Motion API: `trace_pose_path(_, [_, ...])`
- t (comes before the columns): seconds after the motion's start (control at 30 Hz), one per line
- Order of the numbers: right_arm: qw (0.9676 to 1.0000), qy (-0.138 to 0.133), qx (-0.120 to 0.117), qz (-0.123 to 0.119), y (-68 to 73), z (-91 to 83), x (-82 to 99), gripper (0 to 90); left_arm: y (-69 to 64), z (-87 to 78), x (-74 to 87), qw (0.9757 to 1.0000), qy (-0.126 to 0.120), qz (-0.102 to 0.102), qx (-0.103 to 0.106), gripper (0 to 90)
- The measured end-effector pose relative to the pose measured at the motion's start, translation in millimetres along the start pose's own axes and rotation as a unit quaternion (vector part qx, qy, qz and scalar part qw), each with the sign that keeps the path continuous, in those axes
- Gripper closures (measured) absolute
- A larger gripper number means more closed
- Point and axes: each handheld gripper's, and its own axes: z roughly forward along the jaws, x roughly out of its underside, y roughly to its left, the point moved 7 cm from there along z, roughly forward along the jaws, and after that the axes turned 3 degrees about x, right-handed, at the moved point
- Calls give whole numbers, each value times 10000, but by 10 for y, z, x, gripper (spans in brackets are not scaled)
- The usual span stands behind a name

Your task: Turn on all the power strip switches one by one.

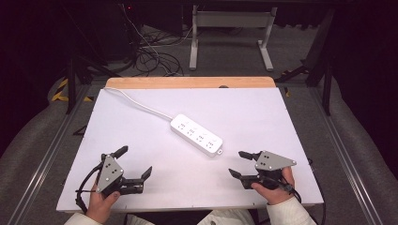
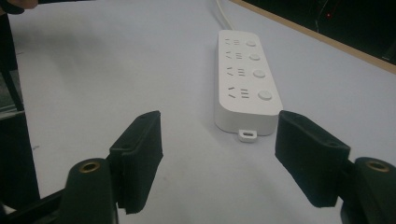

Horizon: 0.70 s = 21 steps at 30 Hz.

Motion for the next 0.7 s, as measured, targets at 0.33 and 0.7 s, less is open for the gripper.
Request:
trace_pose_path(0.33, [10000,-25,-7,-36,-33,4,-120,389,5,2,6,9999,31,64,-73,9])
trace_pose_path(0.7, [10000,-65,10,-26,-115,44,-296,411,1,5,8,9999,42,57,-81,9])
